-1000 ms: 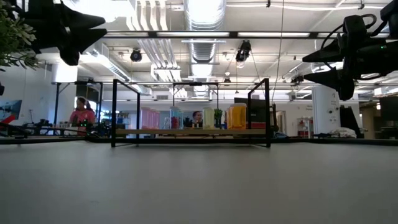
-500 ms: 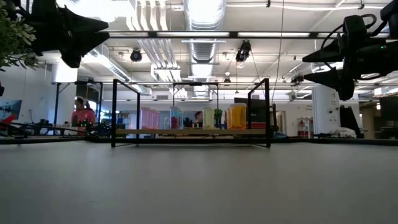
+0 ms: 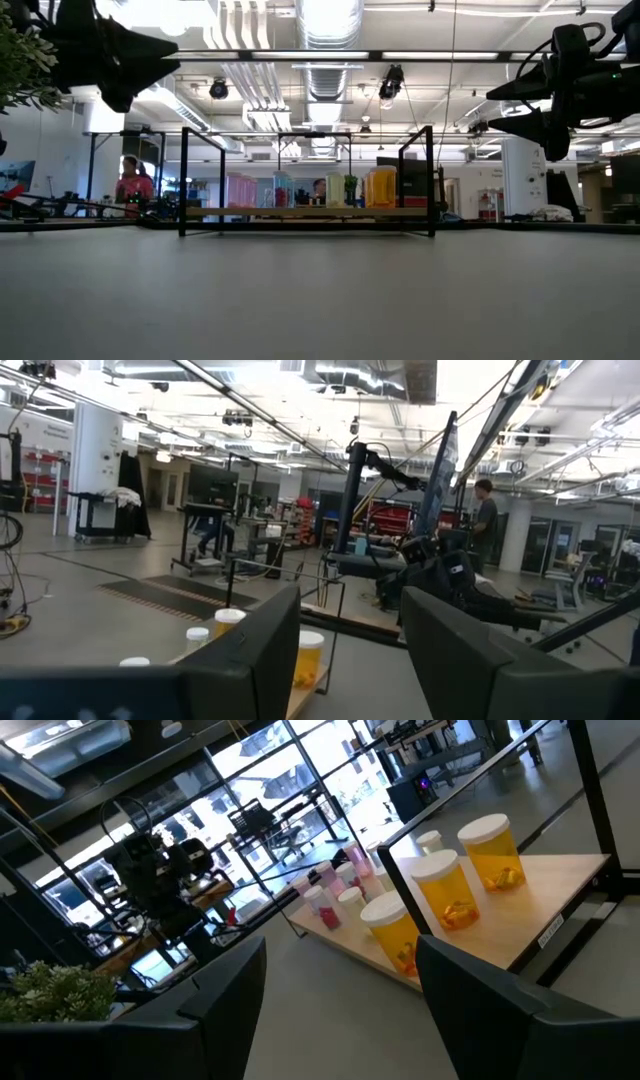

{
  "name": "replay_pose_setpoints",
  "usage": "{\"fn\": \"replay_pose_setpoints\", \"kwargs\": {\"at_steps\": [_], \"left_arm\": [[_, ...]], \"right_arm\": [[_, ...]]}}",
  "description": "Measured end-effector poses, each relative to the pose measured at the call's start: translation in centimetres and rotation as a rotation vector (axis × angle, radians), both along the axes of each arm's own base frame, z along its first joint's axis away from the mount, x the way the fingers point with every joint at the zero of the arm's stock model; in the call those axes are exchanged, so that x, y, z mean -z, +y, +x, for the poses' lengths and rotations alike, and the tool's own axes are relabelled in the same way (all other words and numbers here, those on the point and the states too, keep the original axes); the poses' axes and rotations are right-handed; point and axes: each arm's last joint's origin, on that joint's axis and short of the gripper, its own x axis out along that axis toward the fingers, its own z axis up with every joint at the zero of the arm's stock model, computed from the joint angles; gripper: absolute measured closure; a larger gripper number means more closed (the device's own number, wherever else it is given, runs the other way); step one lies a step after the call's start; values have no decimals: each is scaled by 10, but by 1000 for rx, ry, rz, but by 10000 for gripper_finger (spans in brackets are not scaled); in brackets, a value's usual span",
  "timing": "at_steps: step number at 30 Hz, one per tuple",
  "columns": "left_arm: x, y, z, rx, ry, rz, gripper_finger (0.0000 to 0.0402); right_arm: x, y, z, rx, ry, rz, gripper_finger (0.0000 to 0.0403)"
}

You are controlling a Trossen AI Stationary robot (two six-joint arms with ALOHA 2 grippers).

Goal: Pick and place medicine bottles onto shelf by color
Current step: Return to Home Position

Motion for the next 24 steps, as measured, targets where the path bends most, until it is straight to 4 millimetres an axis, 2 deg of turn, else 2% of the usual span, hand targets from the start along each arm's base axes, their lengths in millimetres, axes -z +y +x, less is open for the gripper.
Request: {"fn": "replay_pose_setpoints", "kwargs": {"at_steps": [24], "left_arm": [[4,0,3,0,38,1,242]], "right_arm": [[0,0,0,0,0,0,156]]}}
